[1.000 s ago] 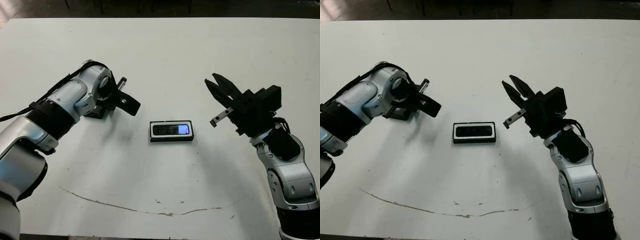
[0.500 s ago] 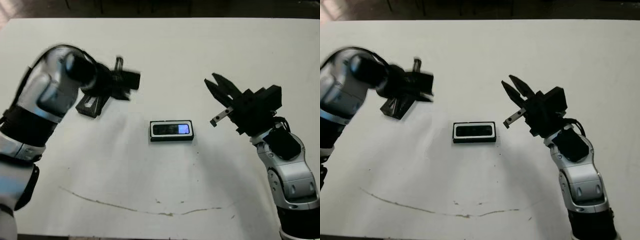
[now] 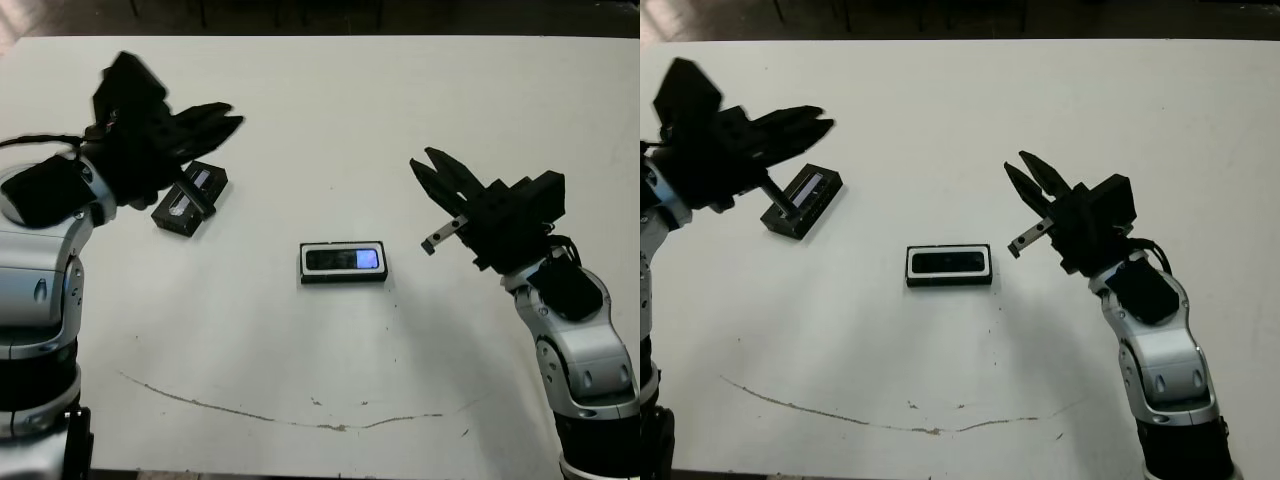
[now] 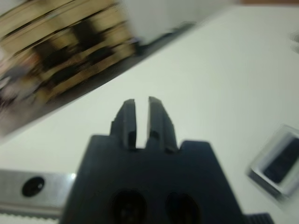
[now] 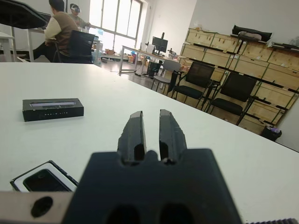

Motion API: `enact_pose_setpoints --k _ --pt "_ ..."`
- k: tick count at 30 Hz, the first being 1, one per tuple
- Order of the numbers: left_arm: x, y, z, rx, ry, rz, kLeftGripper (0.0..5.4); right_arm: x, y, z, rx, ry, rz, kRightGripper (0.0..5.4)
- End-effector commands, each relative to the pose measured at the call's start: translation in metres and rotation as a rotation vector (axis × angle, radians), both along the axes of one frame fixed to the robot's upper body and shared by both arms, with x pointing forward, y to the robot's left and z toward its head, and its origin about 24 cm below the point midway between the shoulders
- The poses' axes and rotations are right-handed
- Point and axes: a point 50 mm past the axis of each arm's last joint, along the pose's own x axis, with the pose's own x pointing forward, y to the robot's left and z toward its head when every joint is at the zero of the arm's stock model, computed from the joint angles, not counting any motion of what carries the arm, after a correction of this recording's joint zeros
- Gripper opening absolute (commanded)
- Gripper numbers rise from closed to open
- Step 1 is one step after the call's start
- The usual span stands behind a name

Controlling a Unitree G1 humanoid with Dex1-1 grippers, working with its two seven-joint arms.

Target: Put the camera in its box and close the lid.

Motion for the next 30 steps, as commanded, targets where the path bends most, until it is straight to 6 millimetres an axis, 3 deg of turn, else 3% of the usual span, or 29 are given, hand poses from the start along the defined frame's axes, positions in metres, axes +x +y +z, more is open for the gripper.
enact_pose_setpoints --k 1,4,11,24,30 --pt "-0.004 0.012 -0.014 -0.013 0.051 0.145 0.09 0.001 -0.003 -0.006 -0.007 0.039 -0.002 0.01" --pt "-0.007 0.018 -0.021 0.03 0.067 0.19 0.57 0.001 -0.004 -0.008 -0.009 0.04 0.007 0.0" --pt "-0.002 0.03 -0.04 0.264 0.159 0.15 2.21 0.0 -0.002 -0.009 -0.028 0.066 0.004 0.0" --pt "0.009 0.029 -0.044 0.002 0.265 0.025 5.27 0.001 -0.005 -0.017 -0.053 0.06 0.025 0.0" --pt "0.014 0.031 -0.046 -0.051 0.298 0.033 5.38 0.001 -0.005 -0.018 -0.069 0.064 0.019 0.0"
